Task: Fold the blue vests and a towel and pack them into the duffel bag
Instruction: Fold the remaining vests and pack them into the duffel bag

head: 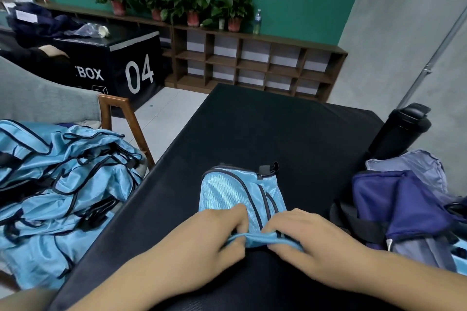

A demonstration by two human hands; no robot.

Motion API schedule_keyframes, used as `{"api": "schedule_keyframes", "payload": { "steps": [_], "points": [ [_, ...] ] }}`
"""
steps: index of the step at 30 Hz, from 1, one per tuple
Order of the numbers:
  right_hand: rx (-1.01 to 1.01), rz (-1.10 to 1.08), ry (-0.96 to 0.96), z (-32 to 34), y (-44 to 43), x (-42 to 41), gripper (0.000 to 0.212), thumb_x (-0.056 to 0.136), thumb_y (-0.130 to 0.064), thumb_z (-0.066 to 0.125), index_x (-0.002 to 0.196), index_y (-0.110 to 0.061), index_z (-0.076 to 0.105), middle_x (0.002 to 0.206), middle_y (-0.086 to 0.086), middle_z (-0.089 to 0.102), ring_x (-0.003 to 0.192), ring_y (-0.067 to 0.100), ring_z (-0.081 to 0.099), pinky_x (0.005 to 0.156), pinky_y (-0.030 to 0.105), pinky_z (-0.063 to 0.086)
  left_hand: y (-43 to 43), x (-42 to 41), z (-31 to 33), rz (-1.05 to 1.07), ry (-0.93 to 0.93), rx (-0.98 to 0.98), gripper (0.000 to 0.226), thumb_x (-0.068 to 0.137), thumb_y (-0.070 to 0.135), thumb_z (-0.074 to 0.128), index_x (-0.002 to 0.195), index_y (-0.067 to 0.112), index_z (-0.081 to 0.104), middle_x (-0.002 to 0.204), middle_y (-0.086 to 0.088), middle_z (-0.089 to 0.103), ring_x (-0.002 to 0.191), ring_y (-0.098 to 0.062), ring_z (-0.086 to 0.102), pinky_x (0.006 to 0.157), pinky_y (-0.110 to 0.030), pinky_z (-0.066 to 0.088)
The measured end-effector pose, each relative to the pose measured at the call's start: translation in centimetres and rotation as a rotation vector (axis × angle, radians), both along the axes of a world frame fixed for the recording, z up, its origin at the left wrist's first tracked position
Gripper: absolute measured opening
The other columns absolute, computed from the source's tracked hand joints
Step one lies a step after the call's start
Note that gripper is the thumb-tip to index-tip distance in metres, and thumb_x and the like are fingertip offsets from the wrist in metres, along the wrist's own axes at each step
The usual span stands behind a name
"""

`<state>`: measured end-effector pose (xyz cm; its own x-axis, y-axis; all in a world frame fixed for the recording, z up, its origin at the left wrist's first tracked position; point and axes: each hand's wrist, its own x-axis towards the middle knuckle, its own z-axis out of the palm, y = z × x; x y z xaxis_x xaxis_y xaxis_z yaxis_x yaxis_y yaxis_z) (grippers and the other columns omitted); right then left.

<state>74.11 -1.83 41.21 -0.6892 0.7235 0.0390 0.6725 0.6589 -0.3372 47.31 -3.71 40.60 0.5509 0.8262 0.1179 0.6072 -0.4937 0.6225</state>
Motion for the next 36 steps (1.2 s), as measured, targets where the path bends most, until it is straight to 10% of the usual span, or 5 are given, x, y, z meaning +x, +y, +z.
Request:
{"api": "schedule_keyframes", "payload": {
  "steps": [9, 13, 20, 26, 36],
  "points": [
    [-0.204, -0.366, 0.421, 0.7, 2.5, -1.3, 0.007, 0.101, -0.034, 0.071, 0.096, -0.03, 0.073, 0.095, -0.011, 0.073, 0.092, 0.01, 0.067, 0.092, 0.043, 0.054, 1.7, -0.8, 0.0, 0.325, -0.292, -0.064, 0.017, 0.094, 0.043, 0.077, 0.105, 0.035, 0.066, 0.084, 0.009, 0.073, 0.071, -0.015, 0.063, 0.071, -0.032, 0.053],
    [-0.127, -0.462, 0.448, 0.6, 3.5, -1.9, 0.011, 0.096, -0.044, 0.074, 0.093, -0.034, 0.072, 0.093, -0.011, 0.074, 0.087, 0.019, 0.069, 0.086, 0.046, 0.057, 2.9, -0.8, -1.1, 0.45, -0.375, -0.125, 0.009, 0.099, 0.042, 0.07, 0.1, 0.033, 0.07, 0.093, 0.011, 0.075, 0.084, -0.015, 0.068, 0.081, -0.039, 0.057],
    [0.013, -0.474, 0.149, 0.9, 4.5, -3.5, 0.023, 0.106, -0.051, 0.054, 0.092, -0.033, 0.059, 0.058, -0.001, 0.051, 0.053, 0.013, 0.043, 0.054, 0.03, 0.036, 3.8, -0.7, -2.1, 0.637, -0.235, -0.006, 0.014, 0.1, 0.051, 0.065, 0.109, 0.048, 0.056, 0.059, -0.002, 0.058, 0.061, -0.018, 0.06, 0.054, -0.032, 0.045],
    [0.441, -0.284, -0.12, -0.8, 6.0, -3.6, 0.025, 0.108, -0.044, 0.051, 0.089, -0.029, 0.059, 0.086, -0.012, 0.046, 0.074, 0.017, 0.047, 0.075, 0.035, 0.049, 4.6, -1.7, -2.7, 0.68, -0.067, 0.061, 0.024, 0.097, 0.057, 0.065, 0.087, 0.035, 0.059, 0.079, 0.014, 0.065, 0.076, -0.006, 0.063, 0.068, -0.033, 0.054],
    [0.044, -0.185, -0.053, 0.2, 7.7, -4.5, 0.028, 0.112, -0.035, 0.041, 0.134, -0.036, 0.058, 0.128, -0.021, 0.054, 0.116, 0.004, 0.051, 0.109, 0.029, 0.037, 5.3, -2.0, -3.1, 0.63, -0.058, -0.014, 0.03, 0.098, 0.051, 0.066, 0.083, 0.03, 0.053, 0.086, 0.011, 0.063, 0.08, -0.007, 0.059, 0.066, -0.027, 0.046]
  ]
}}
